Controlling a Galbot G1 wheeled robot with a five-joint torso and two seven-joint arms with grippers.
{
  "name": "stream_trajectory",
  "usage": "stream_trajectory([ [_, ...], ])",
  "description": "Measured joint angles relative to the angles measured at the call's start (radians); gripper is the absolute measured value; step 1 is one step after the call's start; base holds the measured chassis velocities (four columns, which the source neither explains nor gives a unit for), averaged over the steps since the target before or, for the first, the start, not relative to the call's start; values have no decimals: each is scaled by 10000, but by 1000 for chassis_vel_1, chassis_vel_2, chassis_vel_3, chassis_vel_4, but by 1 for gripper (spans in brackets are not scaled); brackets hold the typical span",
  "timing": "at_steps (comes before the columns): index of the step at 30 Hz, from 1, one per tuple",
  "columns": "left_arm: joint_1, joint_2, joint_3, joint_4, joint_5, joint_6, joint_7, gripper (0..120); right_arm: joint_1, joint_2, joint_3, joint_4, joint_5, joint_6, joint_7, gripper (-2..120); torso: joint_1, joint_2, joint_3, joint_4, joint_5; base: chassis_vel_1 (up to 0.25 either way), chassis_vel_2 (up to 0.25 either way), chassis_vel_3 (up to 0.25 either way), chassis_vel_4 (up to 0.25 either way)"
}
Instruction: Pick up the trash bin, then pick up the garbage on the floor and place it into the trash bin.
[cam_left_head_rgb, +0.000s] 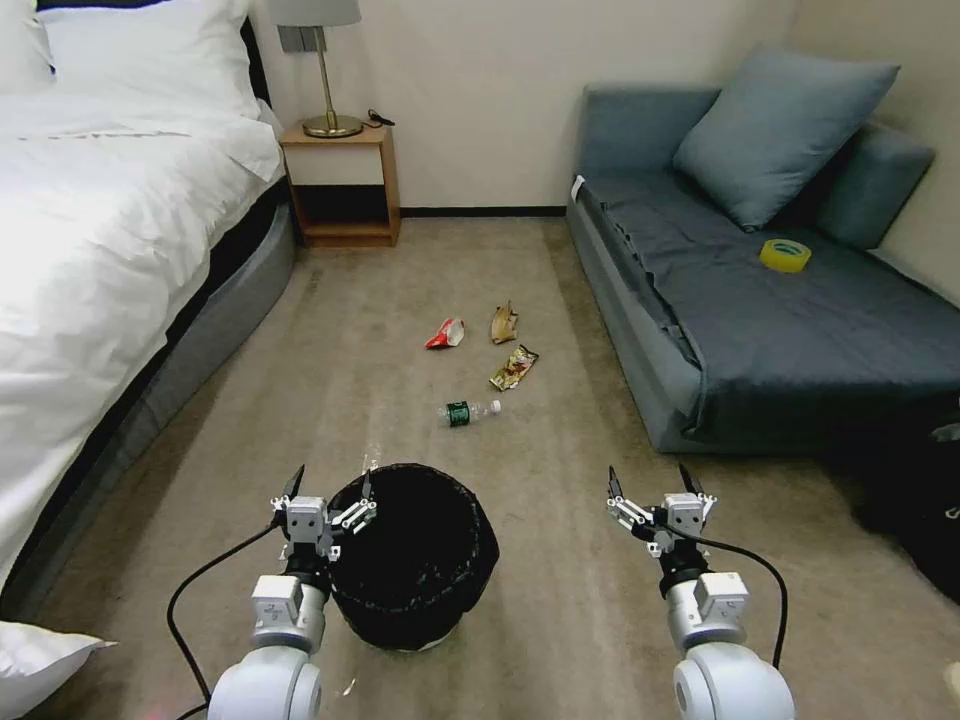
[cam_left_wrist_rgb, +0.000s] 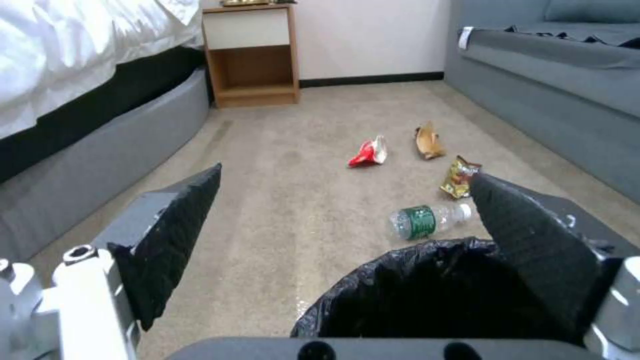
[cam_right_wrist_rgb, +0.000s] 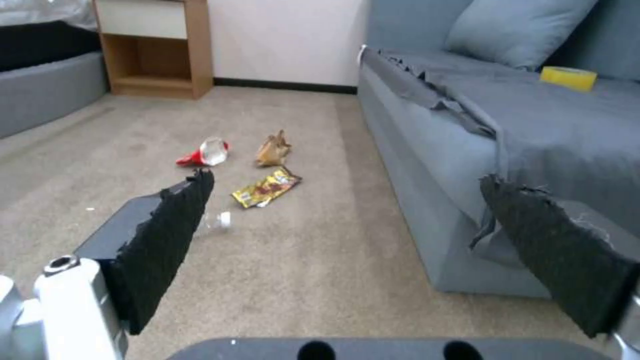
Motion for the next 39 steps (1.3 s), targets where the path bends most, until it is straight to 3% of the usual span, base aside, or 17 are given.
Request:
stream_trajectory([
  [39, 0, 0, 0, 0, 0, 0, 0, 100, 0, 0, 0, 0, 0, 0, 0, 100, 0, 0, 0, 0, 0, 0, 0, 0, 0],
])
